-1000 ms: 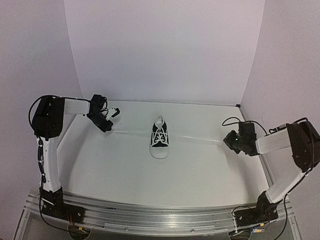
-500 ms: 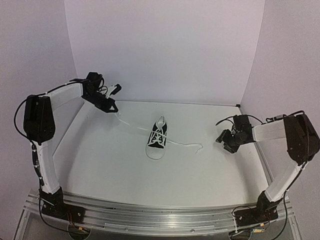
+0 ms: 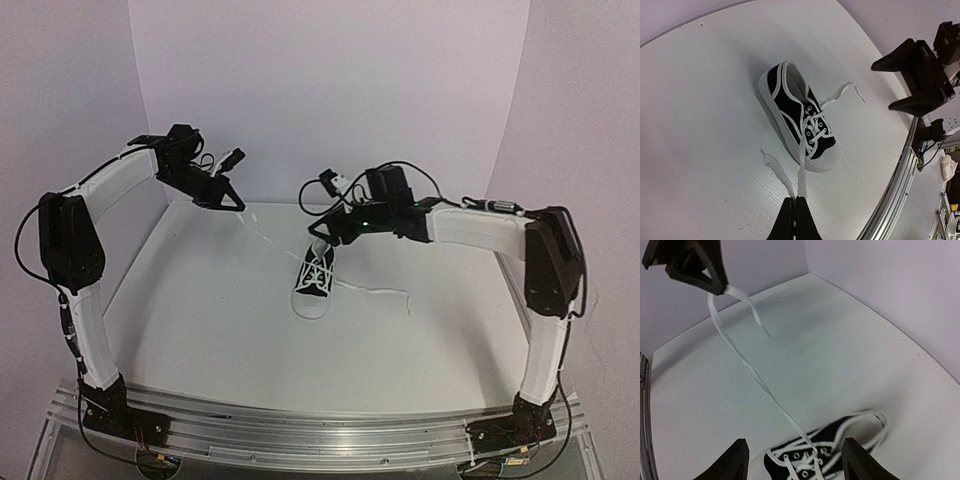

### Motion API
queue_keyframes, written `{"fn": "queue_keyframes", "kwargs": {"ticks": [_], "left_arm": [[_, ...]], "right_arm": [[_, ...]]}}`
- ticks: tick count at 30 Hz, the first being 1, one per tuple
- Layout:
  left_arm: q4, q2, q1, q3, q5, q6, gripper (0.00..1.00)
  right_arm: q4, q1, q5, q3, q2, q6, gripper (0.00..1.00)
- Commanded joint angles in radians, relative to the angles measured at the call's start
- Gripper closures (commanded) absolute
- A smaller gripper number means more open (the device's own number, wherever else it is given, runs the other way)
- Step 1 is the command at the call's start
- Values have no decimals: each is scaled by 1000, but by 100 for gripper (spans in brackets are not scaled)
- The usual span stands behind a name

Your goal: Tie the shoes

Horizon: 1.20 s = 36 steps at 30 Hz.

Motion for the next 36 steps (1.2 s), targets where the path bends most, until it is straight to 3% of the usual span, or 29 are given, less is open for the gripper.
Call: {"fn": "queue_keyframes", "kwargs": {"ticks": [1,4,16,26,31,32,33,35,36], "left_arm": [[-19,-48,3,49,44,-23,100],[-17,-50,1,49,42,-24,100],[-18,-49,1,40,43,-18,100],[34,-46,1,-36,-27,-6,100],[102,7,-42,-126,-111,103,99],[100,30,-70,-141,-128,158,95],[105,49,-92,-153,-134,204,83],[120,78,-124,-172,-120,284,41],[137,90,-135,-175,-120,329,26]], "right_arm": [[15,55,-171,192,230,-219,34],[14,69,-184,292,329,-230,37],[17,90,-77,401,469,-213,71],[17,89,-76,296,394,-228,100],[17,75,-75,218,318,-177,100],[17,72,-75,199,302,-169,100],[17,68,-74,183,290,-164,100],[35,60,-78,154,270,-150,100],[43,57,-82,137,259,-143,100]]}}
